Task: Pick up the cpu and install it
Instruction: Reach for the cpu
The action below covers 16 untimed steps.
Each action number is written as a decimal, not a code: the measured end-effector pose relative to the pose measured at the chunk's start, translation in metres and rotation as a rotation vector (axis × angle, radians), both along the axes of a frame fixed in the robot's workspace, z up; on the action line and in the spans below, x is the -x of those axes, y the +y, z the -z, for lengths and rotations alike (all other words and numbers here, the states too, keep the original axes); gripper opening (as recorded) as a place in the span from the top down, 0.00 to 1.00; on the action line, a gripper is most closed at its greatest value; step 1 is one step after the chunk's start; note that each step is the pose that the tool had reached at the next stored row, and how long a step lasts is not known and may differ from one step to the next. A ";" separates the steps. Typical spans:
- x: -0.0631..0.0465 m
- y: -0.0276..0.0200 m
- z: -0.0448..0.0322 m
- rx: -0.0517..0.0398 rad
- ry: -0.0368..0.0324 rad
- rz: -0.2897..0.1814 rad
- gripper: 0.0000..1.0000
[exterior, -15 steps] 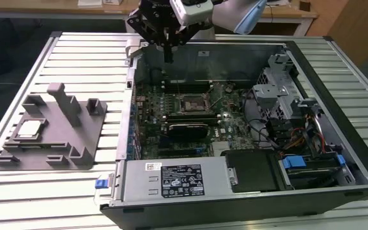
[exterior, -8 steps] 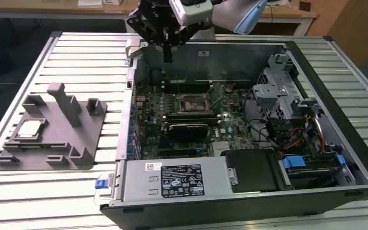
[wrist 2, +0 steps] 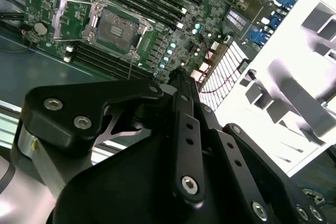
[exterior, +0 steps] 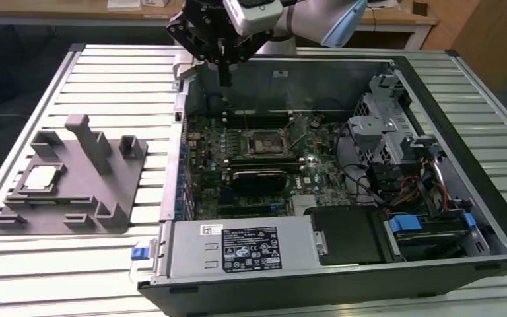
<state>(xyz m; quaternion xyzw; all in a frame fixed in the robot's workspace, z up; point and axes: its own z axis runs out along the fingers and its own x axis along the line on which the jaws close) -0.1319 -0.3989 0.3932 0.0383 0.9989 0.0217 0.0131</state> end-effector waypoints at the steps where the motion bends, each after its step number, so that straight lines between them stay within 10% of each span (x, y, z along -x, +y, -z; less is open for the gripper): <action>1: 0.001 0.0000 0.0000 0.0000 0.0000 0.000 0.89; 16: 0.021 0.0000 0.0001 0.0000 0.0001 0.001 0.89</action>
